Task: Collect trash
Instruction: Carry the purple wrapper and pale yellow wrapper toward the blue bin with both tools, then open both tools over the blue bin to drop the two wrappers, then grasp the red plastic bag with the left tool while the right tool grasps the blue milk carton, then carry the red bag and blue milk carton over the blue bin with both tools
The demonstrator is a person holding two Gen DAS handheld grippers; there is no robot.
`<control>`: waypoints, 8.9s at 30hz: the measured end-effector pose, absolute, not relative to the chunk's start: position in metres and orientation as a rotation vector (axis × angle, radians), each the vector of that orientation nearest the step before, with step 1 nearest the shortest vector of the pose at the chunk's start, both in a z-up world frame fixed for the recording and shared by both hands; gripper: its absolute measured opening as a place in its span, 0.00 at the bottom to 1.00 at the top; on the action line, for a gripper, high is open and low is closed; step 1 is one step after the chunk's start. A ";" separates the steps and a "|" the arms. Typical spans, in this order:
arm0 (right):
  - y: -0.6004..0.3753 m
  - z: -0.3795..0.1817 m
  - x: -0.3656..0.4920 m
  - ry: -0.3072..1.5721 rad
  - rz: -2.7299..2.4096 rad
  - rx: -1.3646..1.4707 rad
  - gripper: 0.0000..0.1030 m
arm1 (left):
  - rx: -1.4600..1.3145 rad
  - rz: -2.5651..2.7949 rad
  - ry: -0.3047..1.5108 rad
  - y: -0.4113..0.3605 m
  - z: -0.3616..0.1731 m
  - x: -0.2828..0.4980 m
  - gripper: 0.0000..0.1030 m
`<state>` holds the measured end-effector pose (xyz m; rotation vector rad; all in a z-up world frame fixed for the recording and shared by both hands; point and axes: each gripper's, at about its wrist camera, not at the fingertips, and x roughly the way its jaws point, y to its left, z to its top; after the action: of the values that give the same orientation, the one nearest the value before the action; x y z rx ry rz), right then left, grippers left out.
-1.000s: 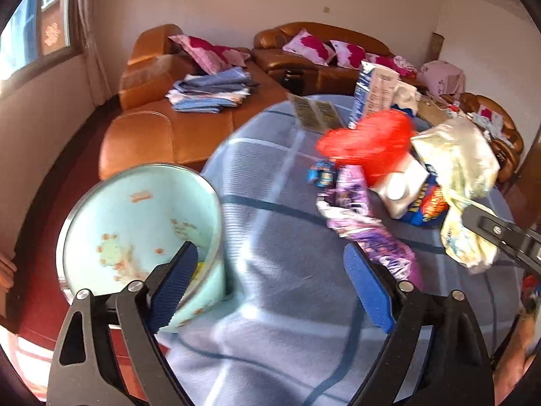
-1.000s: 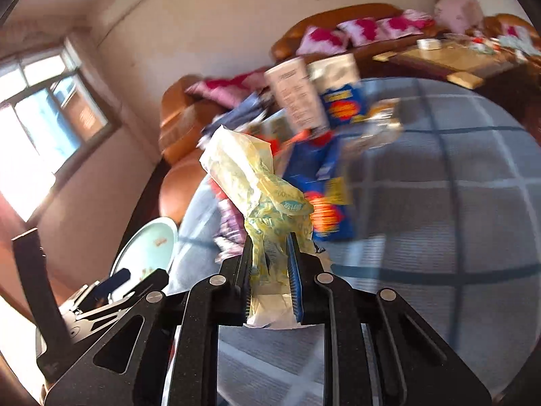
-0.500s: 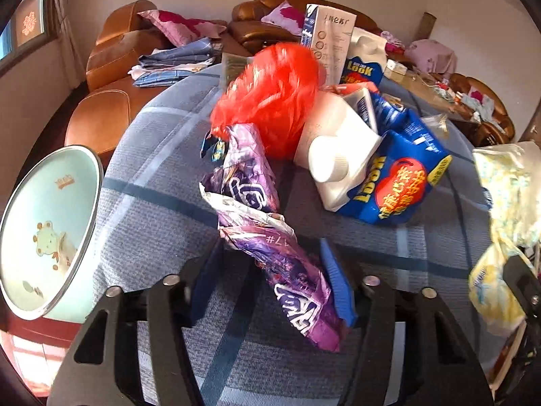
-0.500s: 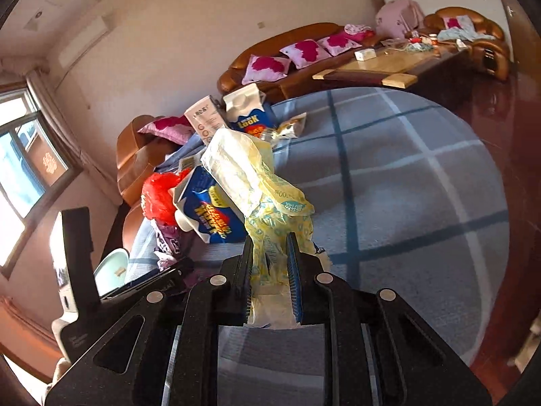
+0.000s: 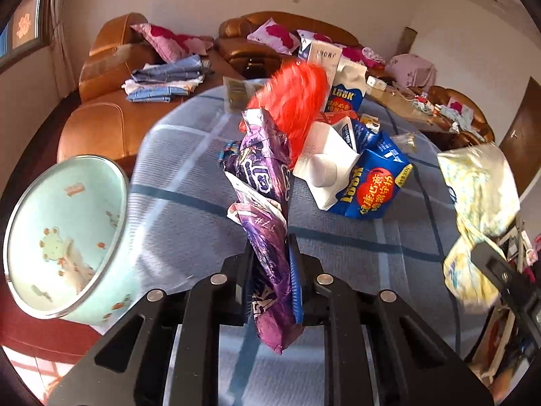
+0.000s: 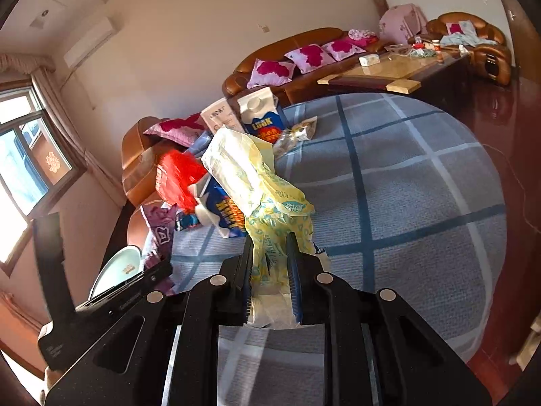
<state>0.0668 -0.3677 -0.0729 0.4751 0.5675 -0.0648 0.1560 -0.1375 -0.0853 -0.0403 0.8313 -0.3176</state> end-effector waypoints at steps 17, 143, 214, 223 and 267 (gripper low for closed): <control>-0.305 -0.046 0.057 0.543 0.017 0.408 0.18 | -0.023 -0.224 0.731 -0.069 -0.052 0.118 0.17; -0.237 -0.062 0.108 0.639 0.070 0.484 0.50 | -0.051 0.036 0.802 0.018 -0.065 0.139 0.86; -0.400 -0.076 0.129 0.637 -0.154 0.400 0.80 | 0.166 -0.287 0.714 -0.184 -0.069 0.266 0.81; -0.404 -0.086 0.122 0.647 -0.151 0.454 0.80 | 0.069 -0.383 0.798 -0.168 -0.080 0.276 0.21; -0.279 -0.043 0.061 0.554 -0.032 0.257 0.80 | -0.035 -0.218 0.658 -0.029 -0.026 0.114 0.19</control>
<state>0.0614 -0.2789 -0.0425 0.2569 0.5535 -0.0318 0.1142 -0.0289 -0.0261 -0.0351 0.6581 -0.2183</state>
